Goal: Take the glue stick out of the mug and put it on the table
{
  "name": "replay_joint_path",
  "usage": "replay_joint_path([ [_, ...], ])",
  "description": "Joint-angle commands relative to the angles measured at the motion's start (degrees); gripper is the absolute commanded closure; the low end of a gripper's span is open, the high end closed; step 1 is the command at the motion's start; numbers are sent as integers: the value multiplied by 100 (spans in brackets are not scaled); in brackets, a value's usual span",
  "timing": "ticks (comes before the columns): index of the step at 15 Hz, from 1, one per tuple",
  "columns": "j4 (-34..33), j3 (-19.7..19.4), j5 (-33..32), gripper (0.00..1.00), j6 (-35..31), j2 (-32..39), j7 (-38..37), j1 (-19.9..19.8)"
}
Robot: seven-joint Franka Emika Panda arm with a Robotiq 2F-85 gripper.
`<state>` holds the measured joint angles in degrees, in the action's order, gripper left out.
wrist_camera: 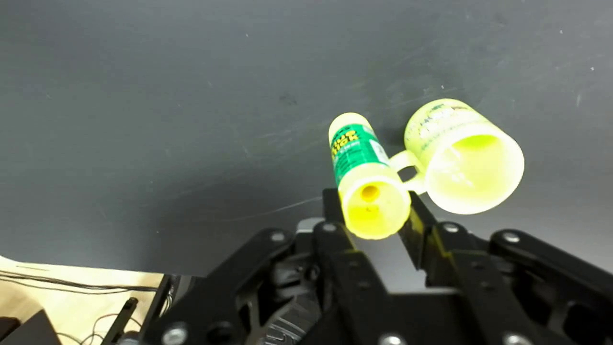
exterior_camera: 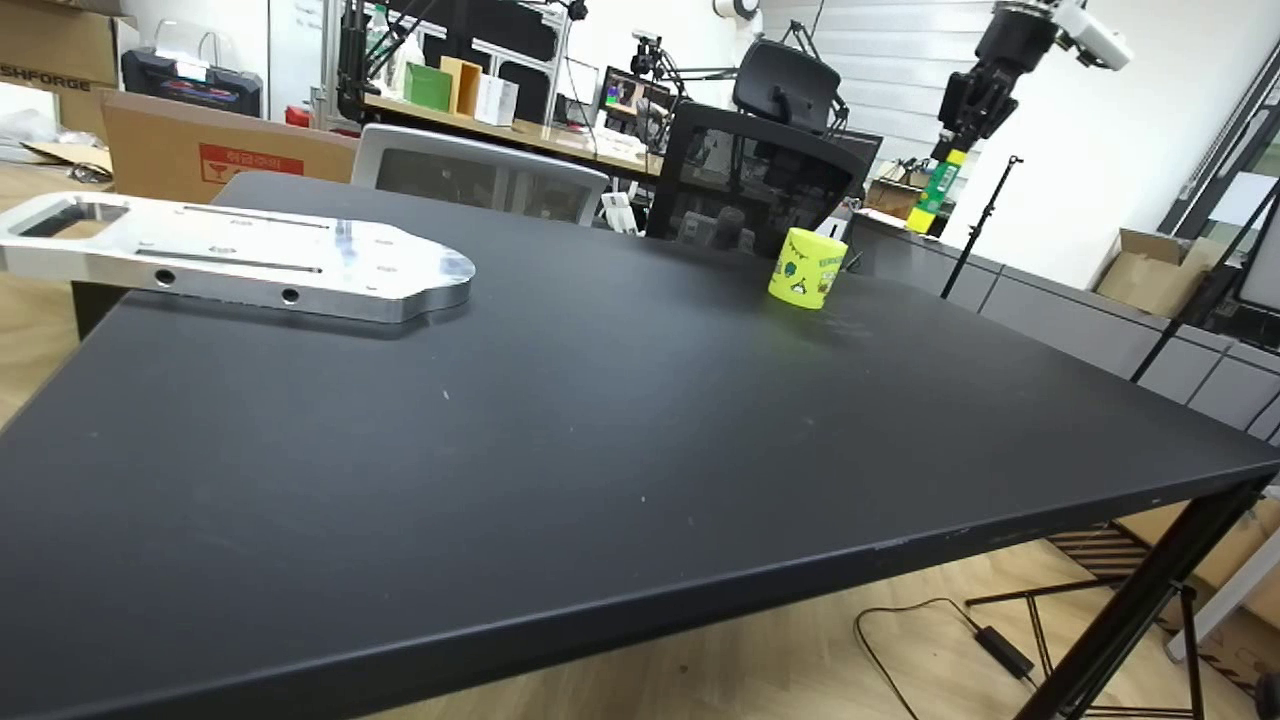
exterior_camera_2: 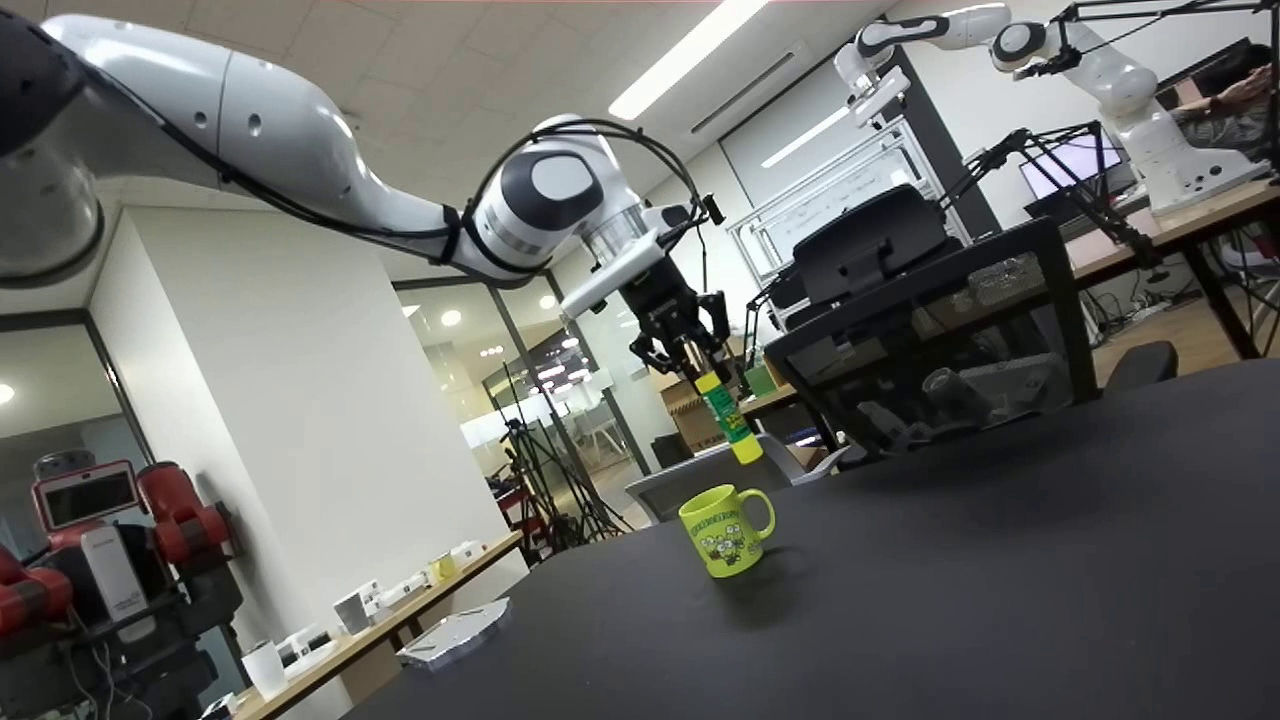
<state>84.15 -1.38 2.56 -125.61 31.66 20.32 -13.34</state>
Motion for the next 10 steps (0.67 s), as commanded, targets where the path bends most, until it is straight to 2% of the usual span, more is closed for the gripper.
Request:
replay_joint_path([
  [1,1278,-96,153,91,-469,-682,344,-352],
  [4,1520,-183,303,91,-643,-603,600,-629],
  [10,2012,-213,213,91,-1669,-164,255,-513],
])
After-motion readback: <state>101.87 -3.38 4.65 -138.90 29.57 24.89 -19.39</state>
